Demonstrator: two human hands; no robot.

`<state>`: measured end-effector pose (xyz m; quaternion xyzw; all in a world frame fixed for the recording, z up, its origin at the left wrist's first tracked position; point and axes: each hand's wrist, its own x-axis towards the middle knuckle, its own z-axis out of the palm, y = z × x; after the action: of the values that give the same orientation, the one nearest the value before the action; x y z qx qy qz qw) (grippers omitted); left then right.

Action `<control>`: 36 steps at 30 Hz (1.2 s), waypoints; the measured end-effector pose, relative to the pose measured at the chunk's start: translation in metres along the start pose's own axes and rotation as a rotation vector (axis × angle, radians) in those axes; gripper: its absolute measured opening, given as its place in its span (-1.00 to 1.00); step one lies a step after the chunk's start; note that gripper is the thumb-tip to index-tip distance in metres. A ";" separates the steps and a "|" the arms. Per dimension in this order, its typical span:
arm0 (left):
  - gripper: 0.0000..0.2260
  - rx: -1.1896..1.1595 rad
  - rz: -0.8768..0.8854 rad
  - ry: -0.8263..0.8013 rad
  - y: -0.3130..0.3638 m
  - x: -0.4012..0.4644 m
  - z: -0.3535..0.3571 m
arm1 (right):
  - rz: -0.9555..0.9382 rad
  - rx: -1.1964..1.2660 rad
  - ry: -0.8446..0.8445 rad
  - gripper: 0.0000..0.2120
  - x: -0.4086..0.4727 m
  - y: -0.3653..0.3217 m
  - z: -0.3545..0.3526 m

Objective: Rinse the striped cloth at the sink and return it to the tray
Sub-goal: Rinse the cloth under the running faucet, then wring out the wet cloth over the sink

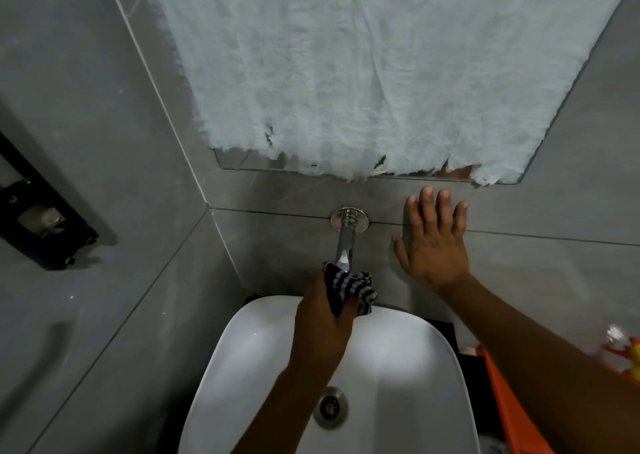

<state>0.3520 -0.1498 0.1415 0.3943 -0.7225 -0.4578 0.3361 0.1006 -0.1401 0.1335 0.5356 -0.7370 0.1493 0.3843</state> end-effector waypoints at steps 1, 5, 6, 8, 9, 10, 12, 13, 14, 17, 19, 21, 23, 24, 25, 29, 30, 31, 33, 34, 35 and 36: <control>-0.59 -0.038 -0.034 -0.013 0.001 0.003 0.000 | 0.001 -0.004 0.007 -0.16 0.000 0.000 -0.001; -0.66 -0.047 -0.179 -0.139 0.023 0.038 0.000 | -0.003 -0.003 0.038 -0.18 0.000 0.001 0.000; -0.71 -0.011 -0.189 -0.156 0.029 0.048 0.001 | -0.005 -0.011 0.042 -0.17 -0.001 0.000 0.001; -0.77 -0.070 -0.264 -0.159 0.043 0.071 0.000 | -0.003 -0.023 0.044 -0.15 -0.001 0.000 0.002; -0.76 -0.164 -0.350 -0.166 0.053 0.085 -0.001 | 0.001 -0.024 0.043 -0.15 -0.001 0.000 0.003; -0.76 -0.255 -0.441 -0.193 0.063 0.098 -0.004 | 0.004 -0.024 0.036 -0.15 -0.001 0.000 0.003; -0.75 -0.315 -0.549 -0.300 0.078 0.115 -0.010 | 0.000 -0.019 0.006 -0.15 -0.002 0.000 0.001; -0.73 -0.280 -0.561 -0.344 0.079 0.120 -0.011 | 0.000 -0.014 -0.011 -0.15 -0.002 0.000 0.000; -0.70 -0.235 -0.542 -0.349 0.076 0.121 -0.010 | 0.007 -0.006 -0.032 -0.15 -0.002 0.000 0.000; -0.70 -0.146 -0.336 -0.243 0.057 0.098 -0.006 | 0.083 0.067 -0.118 -0.14 -0.003 -0.008 -0.011; -0.70 -0.130 -0.265 -0.232 0.039 0.075 -0.006 | 0.186 0.132 -0.199 -0.16 0.001 -0.023 -0.029; -0.66 -0.137 -0.229 -0.239 0.021 0.049 -0.004 | 0.309 0.293 -0.261 -0.33 0.000 -0.044 -0.051; -0.65 -0.083 -0.133 -0.178 0.006 0.028 0.000 | 0.513 0.739 -0.381 -0.57 -0.011 -0.066 -0.075; -0.66 -0.065 -0.097 -0.136 0.000 0.019 0.001 | 0.659 1.036 -0.490 -0.61 -0.019 -0.079 -0.089; -0.66 -0.065 -0.089 -0.095 -0.002 0.012 0.001 | 0.797 1.287 -0.628 -0.62 -0.028 -0.088 -0.099; -0.77 -0.144 -0.071 -0.062 -0.012 -0.010 0.003 | 0.933 1.598 -0.813 -0.43 -0.060 -0.092 -0.114; -0.76 -0.218 -0.089 -0.096 -0.014 -0.019 0.003 | 0.924 1.558 -0.826 -0.42 -0.063 -0.091 -0.115; -0.72 -0.348 -0.137 -0.134 -0.018 -0.028 0.001 | 0.895 1.485 -0.854 -0.44 -0.066 -0.090 -0.115; -0.65 -0.811 -0.382 -0.171 -0.029 -0.046 0.001 | 0.796 1.312 -0.913 -0.57 -0.072 -0.090 -0.116; -0.59 -1.047 -0.560 -0.156 -0.039 -0.052 0.003 | 0.757 1.251 -0.921 -0.64 -0.076 -0.089 -0.117; -0.55 -1.190 -0.743 -0.141 -0.048 -0.057 0.006 | 0.738 1.210 -0.914 -0.70 -0.081 -0.088 -0.117; -0.55 -1.250 -0.890 -0.140 -0.057 -0.062 0.012 | 0.725 1.165 -0.897 -0.74 -0.086 -0.085 -0.119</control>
<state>0.3856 -0.1065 0.0770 0.3549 -0.1226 -0.8969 0.2338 0.2370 -0.0395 0.1332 0.3868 -0.7522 0.3947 -0.3589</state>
